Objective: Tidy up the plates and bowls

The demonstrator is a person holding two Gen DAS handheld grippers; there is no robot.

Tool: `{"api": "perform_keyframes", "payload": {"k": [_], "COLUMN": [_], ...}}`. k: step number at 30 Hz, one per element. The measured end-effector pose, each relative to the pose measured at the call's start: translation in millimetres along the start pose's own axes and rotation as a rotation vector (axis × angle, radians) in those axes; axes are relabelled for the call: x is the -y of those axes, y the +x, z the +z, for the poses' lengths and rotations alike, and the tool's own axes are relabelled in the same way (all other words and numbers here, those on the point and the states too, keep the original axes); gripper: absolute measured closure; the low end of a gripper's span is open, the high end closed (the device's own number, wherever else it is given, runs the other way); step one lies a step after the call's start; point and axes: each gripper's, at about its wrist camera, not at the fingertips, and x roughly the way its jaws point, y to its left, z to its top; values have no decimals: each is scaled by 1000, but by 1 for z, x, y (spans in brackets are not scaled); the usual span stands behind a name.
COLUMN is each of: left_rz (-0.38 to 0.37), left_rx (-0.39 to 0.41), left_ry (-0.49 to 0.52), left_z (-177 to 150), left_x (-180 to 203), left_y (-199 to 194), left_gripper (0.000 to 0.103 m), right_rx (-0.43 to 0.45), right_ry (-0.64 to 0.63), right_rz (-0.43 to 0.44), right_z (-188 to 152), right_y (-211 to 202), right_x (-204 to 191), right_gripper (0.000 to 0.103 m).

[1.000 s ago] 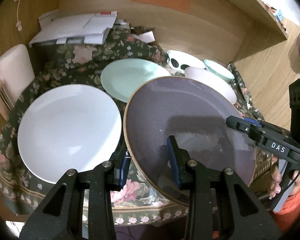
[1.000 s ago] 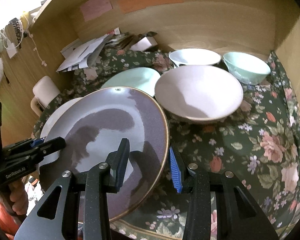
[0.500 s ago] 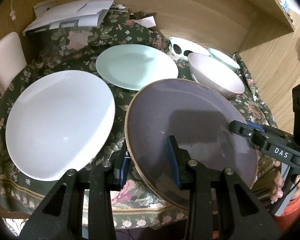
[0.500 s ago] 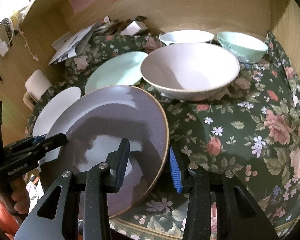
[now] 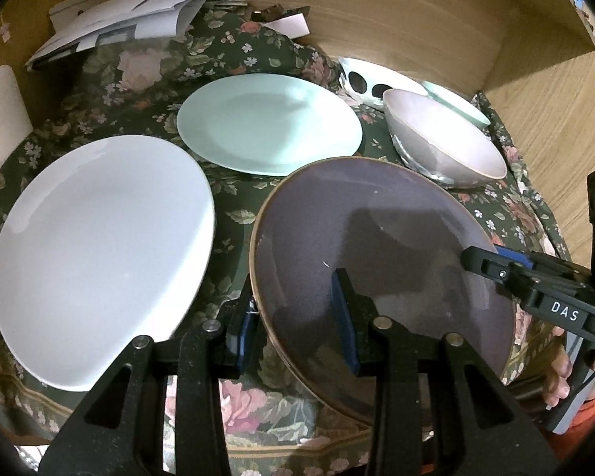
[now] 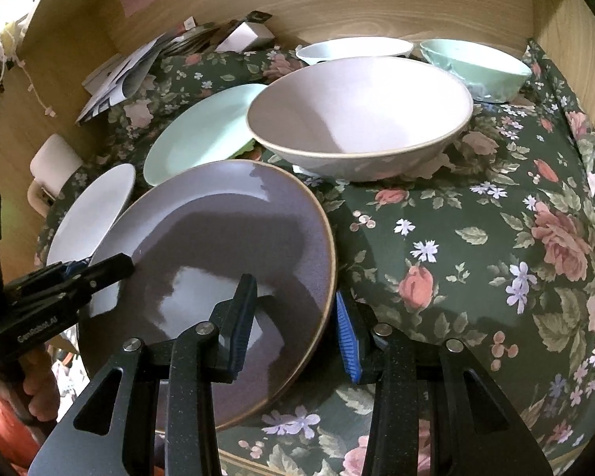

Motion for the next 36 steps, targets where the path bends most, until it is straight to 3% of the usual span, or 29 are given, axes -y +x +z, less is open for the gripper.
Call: {"api": "perform_keyframes", "payload": {"k": [11,17,23,27,36], "left_rz": [26,65,104,113,156], "left_rx": [-10,37,109,167,281], "left_ry": [45,56,38,21,-11], "left_z": [1,0,1,4,5], "left_x": [8,9,-1,-11,-36], "left_y": [8,-4,-30,-56,-106], "left_gripper": [67,63,46,40,37], "right_rx": [18,56,120,155,228], "right_ry": [-4,-56,-62,-89,-173], "right_rz": [-64,-115,-98,-77,-9], "right_z": [5,10,15,19,27], "right_y": [-1,-16,-37,-48,-58], "right_x": [0,-8,-18,-34,-80], "right_gripper": [67,65,50,49,40]}}
